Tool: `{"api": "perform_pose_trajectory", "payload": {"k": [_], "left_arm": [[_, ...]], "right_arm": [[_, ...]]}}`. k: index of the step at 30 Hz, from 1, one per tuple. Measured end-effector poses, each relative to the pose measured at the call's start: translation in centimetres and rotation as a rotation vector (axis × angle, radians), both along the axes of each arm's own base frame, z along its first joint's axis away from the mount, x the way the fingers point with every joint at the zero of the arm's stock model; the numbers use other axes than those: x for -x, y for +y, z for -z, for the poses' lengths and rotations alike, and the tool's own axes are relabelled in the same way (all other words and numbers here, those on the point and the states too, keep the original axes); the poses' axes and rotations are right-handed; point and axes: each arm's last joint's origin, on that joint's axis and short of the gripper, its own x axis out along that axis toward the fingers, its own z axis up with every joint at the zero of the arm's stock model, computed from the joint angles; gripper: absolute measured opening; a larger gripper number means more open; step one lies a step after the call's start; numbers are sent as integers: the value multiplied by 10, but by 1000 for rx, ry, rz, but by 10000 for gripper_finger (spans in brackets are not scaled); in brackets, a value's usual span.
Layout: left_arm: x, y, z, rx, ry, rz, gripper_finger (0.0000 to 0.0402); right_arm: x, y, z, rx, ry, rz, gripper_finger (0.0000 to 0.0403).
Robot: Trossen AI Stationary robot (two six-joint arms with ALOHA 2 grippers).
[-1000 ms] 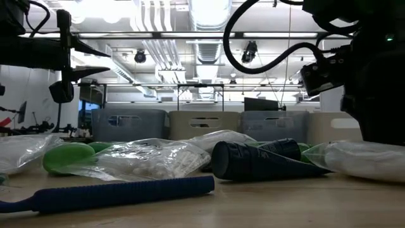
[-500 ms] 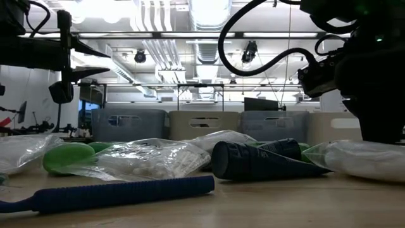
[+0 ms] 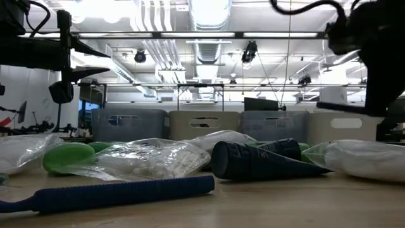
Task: Pick & Place Travel size toiletries
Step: Put the right razor into the white bin
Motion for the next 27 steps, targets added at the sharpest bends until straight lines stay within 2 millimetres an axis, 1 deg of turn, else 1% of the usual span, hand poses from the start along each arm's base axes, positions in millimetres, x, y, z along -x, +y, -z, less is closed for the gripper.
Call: {"api": "perform_pose_trajectory", "payload": {"k": [4, 7, 11, 14, 16, 21, 24, 27], "left_arm": [[0, 0, 1, 0, 7, 1, 138], [0, 0, 1, 0, 8, 1, 138], [0, 0, 1, 0, 8, 1, 138], [0, 0, 1, 0, 8, 1, 138], [0, 0, 1, 0, 9, 1, 138], [0, 0, 1, 0, 10, 1, 138], [0, 0, 1, 0, 10, 1, 138], [0, 0, 1, 0, 10, 1, 138]], "right_arm": [[15, -9, -10, -25, -68, 51, 23], [23, -16, -15, -10, -123, 96, 23], [32, -27, -33, 25, -263, 179, 23], [40, -38, -47, 87, -347, 241, 23], [46, -48, -55, 113, -375, 308, 23], [59, -83, -65, 163, -343, 476, 23], [60, -104, -67, 164, -325, 560, 23], [60, -127, -65, 165, -244, 599, 23]]}}
